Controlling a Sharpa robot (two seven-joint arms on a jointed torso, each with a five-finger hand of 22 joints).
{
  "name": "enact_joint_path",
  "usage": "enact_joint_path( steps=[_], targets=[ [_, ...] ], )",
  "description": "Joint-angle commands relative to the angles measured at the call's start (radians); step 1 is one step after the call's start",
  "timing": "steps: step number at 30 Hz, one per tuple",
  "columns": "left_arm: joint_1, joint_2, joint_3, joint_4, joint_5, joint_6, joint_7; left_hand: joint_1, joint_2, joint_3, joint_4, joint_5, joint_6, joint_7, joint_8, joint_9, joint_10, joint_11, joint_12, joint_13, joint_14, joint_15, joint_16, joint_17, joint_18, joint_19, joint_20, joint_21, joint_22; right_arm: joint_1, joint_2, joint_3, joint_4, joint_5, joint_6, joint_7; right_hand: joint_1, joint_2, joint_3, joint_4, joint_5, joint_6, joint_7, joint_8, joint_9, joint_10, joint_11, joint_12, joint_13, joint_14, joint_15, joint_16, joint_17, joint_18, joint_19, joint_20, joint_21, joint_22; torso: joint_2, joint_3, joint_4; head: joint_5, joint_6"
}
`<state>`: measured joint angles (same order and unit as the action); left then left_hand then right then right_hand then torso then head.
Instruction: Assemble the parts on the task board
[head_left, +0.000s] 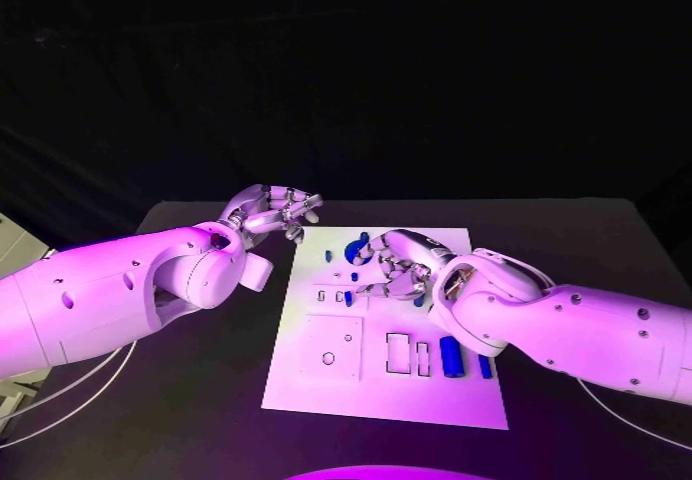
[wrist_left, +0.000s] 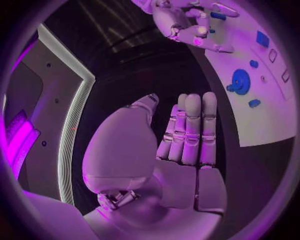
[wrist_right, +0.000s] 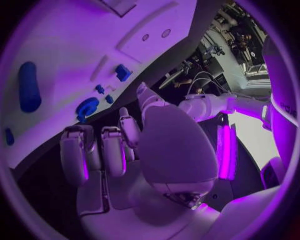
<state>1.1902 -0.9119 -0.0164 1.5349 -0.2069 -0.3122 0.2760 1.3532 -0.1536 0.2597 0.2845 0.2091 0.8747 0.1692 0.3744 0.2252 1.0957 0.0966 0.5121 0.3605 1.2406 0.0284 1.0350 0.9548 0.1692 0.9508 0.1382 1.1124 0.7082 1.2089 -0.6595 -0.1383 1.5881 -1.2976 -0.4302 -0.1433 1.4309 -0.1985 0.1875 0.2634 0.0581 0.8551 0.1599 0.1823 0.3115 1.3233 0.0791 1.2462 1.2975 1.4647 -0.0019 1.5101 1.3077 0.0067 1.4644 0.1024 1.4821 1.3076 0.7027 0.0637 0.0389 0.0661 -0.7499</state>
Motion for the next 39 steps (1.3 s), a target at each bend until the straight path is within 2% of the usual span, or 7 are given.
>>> enact_joint_path(
  steps=[1,6,9,12,18,23,39],
  targets=[
    [0.002,-0.005,0.001,-0.017,-0.225,0.158,-0.144,-0.025,0.013,-0.020,0.007,0.002,-0.025,-0.007,0.067,0.043,-0.071,-0.011,0.194,0.138,0.084,-0.005,0.188,0.163,-0.027,0.094,-0.007,0.120,0.160,0.024,-0.041,0.003,0.028,0.189,0.027,0.187,0.015,0.002,-0.010,0.005,0.003,0.009,0.005,0.007,0.002,-0.017,0.001,-0.014,-0.012,0.069,0.009,-0.011,0.133,0.020,0.048,0.010,-0.023,0.216,-0.002,0.0018,-0.0032,0.000,-0.003],
    [0.004,-0.003,0.001,-0.020,-0.446,0.261,-0.322,-0.099,0.037,-0.051,0.009,0.003,-0.024,-0.027,0.153,0.102,-0.078,-0.027,0.393,0.261,0.189,-0.022,0.348,0.332,-0.056,0.207,-0.018,0.225,0.325,0.054,-0.124,0.014,0.072,0.299,-0.001,0.240,0.027,0.016,-0.009,0.015,0.003,0.018,0.006,0.017,0.005,-0.036,0.002,-0.036,-0.031,0.062,0.010,-0.023,0.114,0.025,0.035,0.011,-0.048,0.205,-0.001,0.0008,-0.0051,-0.005,0.003],
    [0.005,0.005,0.001,-0.017,-0.539,0.292,-0.424,-0.144,0.057,-0.071,0.009,0.004,0.012,-0.055,0.226,0.154,0.020,-0.053,0.548,0.415,0.263,-0.043,0.442,0.456,-0.082,0.319,-0.035,0.297,0.462,0.066,-0.166,0.024,0.081,0.354,-0.033,0.256,0.035,0.020,-0.005,0.013,0.003,0.024,0.004,0.023,0.007,-0.030,0.001,-0.030,-0.028,0.065,0.008,-0.019,0.122,0.024,0.039,0.011,-0.041,0.208,-0.001,-0.0002,-0.0015,-0.009,0.005],
    [0.013,0.020,0.001,-0.020,-0.590,0.322,-0.523,-0.149,0.066,-0.072,0.010,0.012,0.010,-0.074,0.278,0.205,0.061,-0.072,0.605,0.480,0.283,-0.060,0.468,0.493,-0.089,0.346,-0.051,0.314,0.494,0.083,-0.200,0.029,0.081,0.429,-0.059,0.266,0.036,0.022,-0.004,0.013,0.003,0.025,0.004,0.024,0.007,-0.029,0.000,-0.029,-0.028,0.066,0.008,-0.018,0.125,0.023,0.040,0.010,-0.040,0.209,-0.002,0.0016,-0.0003,-0.008,0.002],
    [0.038,0.071,-0.001,-0.060,-0.635,0.378,-0.661,-0.180,0.059,-0.077,0.010,0.011,-0.012,-0.073,0.295,0.234,0.065,-0.072,0.622,0.496,0.286,-0.061,0.473,0.500,-0.090,0.351,-0.056,0.317,0.501,0.106,-0.234,0.034,0.067,0.508,-0.089,0.278,0.034,0.023,-0.005,0.015,0.002,0.025,0.004,0.025,0.008,-0.029,0.000,-0.030,-0.029,0.066,0.007,-0.017,0.125,0.023,0.041,0.010,-0.039,0.209,-0.005,0.0008,-0.0009,-0.009,0.003],
    [0.058,0.123,-0.013,-0.098,-0.645,0.395,-0.728,-0.217,0.050,-0.098,0.010,0.008,-0.053,-0.060,0.275,0.240,0.054,-0.061,0.619,0.486,0.284,-0.053,0.472,0.498,-0.091,0.350,-0.053,0.316,0.500,0.113,-0.239,0.036,0.054,0.561,-0.097,0.274,0.033,0.022,-0.006,0.016,0.002,0.025,0.004,0.025,0.008,-0.033,0.000,-0.035,-0.034,0.065,0.007,-0.020,0.121,0.025,0.037,0.010,-0.047,0.206,-0.006,0.0030,-0.0022,-0.004,-0.001],
    [0.077,0.213,-0.030,-0.149,-0.650,0.494,-0.817,-0.250,0.070,-0.116,0.011,-0.001,-0.058,-0.056,0.261,0.246,0.069,-0.057,0.632,0.498,0.296,-0.049,0.488,0.525,-0.097,0.374,-0.049,0.330,0.532,0.119,-0.231,0.039,0.034,0.579,-0.103,0.258,0.025,0.022,-0.009,0.021,0.002,0.019,0.005,0.024,0.007,-0.039,0.001,-0.044,-0.041,0.063,0.008,-0.025,0.114,0.027,0.032,0.009,-0.057,0.201,-0.008,0.0046,-0.0026,-0.002,-0.005]
  ],
)
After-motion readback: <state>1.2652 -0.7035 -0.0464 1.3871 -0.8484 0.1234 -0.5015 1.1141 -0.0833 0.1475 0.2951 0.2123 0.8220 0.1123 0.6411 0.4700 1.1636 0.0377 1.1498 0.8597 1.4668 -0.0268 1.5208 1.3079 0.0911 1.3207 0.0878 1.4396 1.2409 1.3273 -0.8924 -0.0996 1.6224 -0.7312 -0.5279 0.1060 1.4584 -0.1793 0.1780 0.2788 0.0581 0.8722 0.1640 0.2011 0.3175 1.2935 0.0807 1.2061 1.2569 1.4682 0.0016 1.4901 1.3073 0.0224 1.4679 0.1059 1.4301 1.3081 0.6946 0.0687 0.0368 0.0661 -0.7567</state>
